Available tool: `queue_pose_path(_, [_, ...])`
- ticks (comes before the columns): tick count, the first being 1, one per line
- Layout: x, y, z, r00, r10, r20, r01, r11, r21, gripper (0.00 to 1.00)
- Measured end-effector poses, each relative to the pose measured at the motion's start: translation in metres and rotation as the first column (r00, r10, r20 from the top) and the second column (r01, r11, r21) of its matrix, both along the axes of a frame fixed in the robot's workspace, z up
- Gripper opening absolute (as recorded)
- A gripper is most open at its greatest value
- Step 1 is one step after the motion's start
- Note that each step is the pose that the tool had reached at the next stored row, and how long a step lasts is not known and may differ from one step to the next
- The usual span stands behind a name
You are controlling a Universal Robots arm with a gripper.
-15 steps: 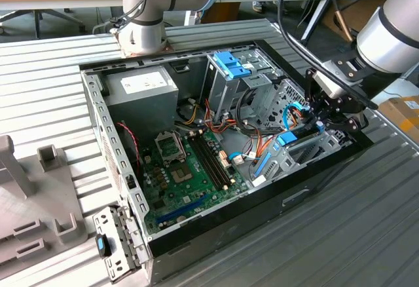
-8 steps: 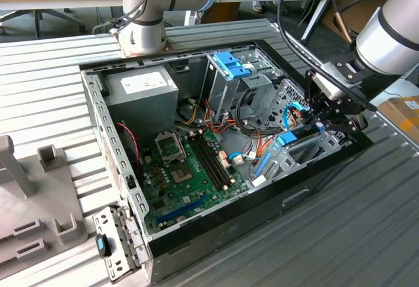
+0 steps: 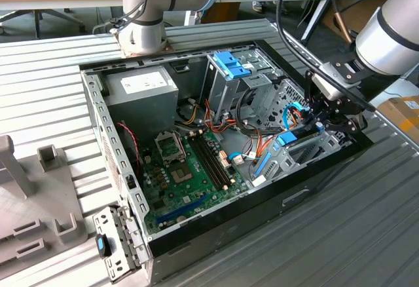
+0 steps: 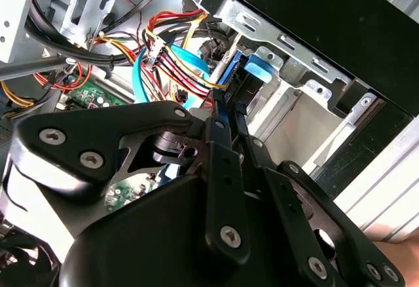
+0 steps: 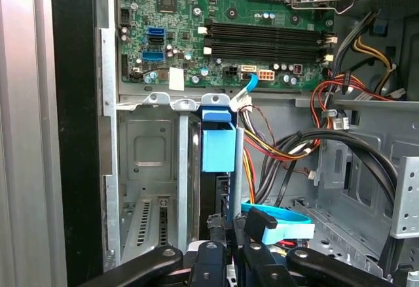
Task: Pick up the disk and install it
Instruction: 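Insert the first disk wire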
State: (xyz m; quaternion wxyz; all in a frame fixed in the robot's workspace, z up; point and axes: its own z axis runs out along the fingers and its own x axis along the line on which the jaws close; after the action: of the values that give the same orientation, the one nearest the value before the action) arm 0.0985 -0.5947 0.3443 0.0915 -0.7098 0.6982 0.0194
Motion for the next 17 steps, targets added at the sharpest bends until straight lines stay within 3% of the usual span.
queue_pose_path(15, [0.0000, -0.0003, 0.0015, 1.0000, -0.005, 0.0014, 0.005, 1.0000, 0.0070, 0.16])
queue_pose_path(17, [-0.0001, -0.0003, 0.0015, 1.0000, -0.005, 0.0061, 0.005, 1.0000, 0.0076, 0.16])
